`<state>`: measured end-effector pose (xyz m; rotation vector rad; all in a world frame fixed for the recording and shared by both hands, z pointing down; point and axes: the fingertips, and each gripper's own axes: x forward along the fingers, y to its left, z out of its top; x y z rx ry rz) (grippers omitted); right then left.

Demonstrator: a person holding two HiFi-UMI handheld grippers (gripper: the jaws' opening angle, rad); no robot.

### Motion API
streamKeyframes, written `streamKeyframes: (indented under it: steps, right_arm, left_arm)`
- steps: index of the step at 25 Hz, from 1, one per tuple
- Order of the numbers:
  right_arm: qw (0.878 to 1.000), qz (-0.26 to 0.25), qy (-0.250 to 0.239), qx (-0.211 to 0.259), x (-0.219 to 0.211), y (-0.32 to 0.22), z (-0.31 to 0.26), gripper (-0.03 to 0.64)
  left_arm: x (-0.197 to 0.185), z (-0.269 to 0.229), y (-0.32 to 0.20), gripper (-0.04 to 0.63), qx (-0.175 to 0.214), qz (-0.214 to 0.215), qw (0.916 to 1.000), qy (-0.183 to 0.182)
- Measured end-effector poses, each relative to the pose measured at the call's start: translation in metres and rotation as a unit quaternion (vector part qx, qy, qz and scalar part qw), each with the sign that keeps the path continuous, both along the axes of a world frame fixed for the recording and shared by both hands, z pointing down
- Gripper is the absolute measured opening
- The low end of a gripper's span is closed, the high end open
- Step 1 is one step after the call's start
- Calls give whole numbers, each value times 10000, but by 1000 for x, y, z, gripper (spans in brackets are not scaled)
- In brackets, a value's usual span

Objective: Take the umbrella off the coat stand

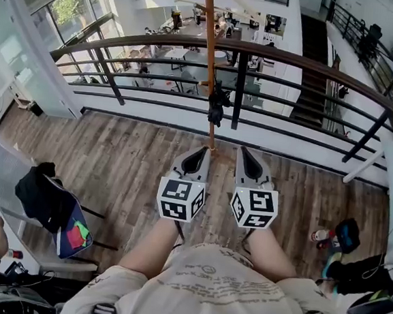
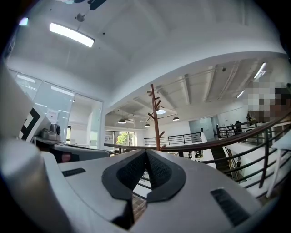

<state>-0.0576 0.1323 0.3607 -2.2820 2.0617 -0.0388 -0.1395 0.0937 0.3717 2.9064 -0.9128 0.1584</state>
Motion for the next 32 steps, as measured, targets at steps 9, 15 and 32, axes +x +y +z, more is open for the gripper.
streamKeyframes:
  steps: [9, 15, 32]
  right_arm:
    - [9996, -253, 19, -155, 32, -3, 12, 3]
    - [9993, -295, 43, -223, 47, -10, 23, 3]
    - [9979, -449, -43, -457, 107, -99, 49, 3]
  left_arm:
    - [42, 6, -5, 5, 3, -75, 10000, -64]
    - [59, 13, -18, 5, -43, -108, 9999, -28]
    - [117, 33, -120, 5, -231, -290, 9990, 256]
